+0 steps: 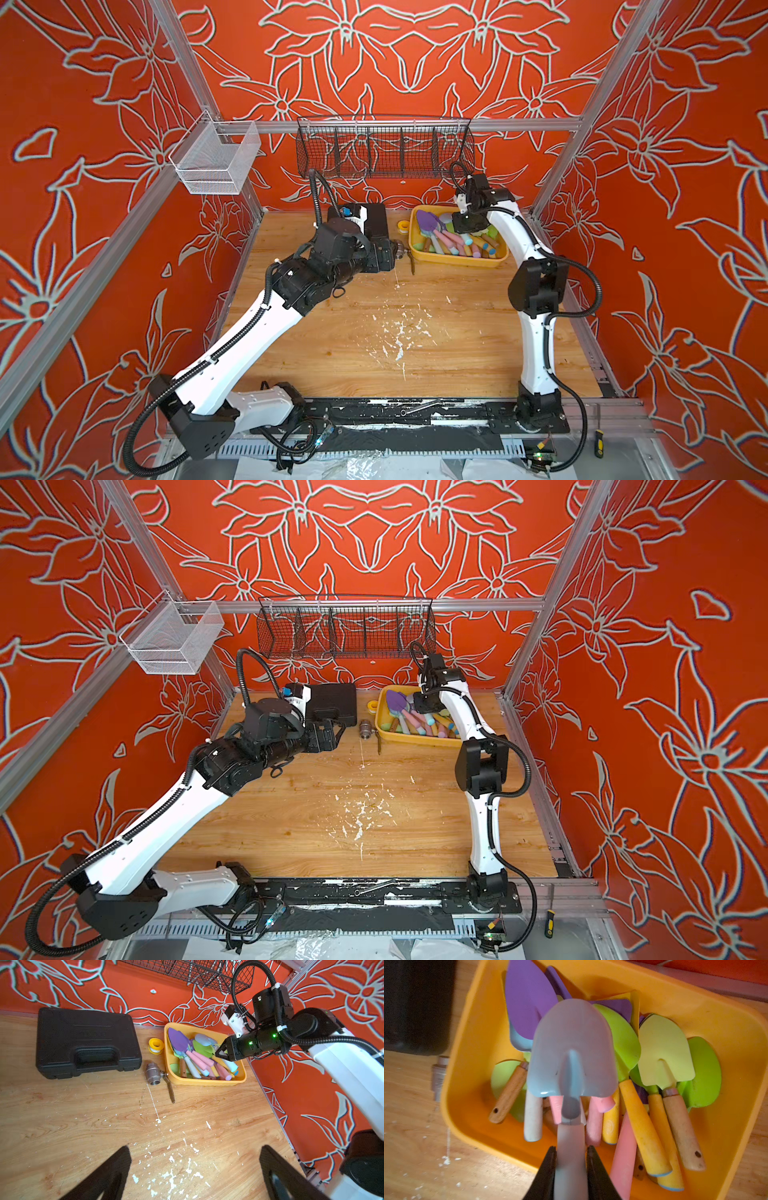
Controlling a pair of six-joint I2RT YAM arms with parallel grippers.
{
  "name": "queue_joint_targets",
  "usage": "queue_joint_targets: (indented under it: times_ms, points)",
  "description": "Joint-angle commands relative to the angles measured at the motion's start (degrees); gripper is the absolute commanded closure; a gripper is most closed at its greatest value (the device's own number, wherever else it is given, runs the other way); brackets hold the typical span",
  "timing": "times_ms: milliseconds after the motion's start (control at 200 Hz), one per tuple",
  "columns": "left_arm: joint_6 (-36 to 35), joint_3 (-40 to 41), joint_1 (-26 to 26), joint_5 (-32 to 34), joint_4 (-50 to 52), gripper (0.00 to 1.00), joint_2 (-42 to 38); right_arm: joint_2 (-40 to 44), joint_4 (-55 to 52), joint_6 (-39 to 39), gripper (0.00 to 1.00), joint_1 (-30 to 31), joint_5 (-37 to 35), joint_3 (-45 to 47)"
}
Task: Take the shovel out of the storage box
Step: Pick up the shovel from the storage box.
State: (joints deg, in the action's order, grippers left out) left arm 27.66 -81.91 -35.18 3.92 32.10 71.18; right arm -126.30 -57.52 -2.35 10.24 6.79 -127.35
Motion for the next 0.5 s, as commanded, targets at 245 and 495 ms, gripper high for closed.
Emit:
queue_joint_targets:
  times_ms: [245,495]
  points:
    - [13.4,-9.3,4.2,-13.7,-7.6,0.03,11.7,17.3,10.8,-10.8,1.0,1.6,9.1,16.4]
    - [28.5,-20.0,7.7,-25.2,-15.9,0.05,24.4,34.8,27.9,-19.8,1.0,8.4,7.7,34.8]
